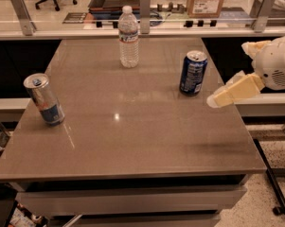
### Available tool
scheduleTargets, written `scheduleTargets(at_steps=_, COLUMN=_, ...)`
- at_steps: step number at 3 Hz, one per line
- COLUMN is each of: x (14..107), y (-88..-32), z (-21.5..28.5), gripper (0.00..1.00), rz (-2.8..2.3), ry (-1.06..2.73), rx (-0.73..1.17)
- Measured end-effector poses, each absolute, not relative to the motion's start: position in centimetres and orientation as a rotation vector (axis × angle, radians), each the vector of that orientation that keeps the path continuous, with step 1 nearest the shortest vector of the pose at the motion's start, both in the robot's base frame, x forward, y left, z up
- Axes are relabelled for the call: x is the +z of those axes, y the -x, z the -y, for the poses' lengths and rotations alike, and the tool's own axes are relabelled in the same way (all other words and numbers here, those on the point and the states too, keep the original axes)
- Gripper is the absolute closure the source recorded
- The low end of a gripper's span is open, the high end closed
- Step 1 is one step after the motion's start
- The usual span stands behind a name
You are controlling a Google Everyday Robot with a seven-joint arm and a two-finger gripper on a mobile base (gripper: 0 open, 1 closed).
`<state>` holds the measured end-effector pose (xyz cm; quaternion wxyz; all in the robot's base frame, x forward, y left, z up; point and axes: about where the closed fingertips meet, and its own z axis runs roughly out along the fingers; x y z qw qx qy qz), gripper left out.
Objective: Move pepsi can near redbull can
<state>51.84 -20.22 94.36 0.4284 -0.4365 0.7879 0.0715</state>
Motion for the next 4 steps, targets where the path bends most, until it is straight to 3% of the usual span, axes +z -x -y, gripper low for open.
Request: scheduleTargets(at_steps=4, x=91.8, y=-59.3, z=16.2, gripper=0.0, rz=-1.75, ry=0.888, rx=0.451)
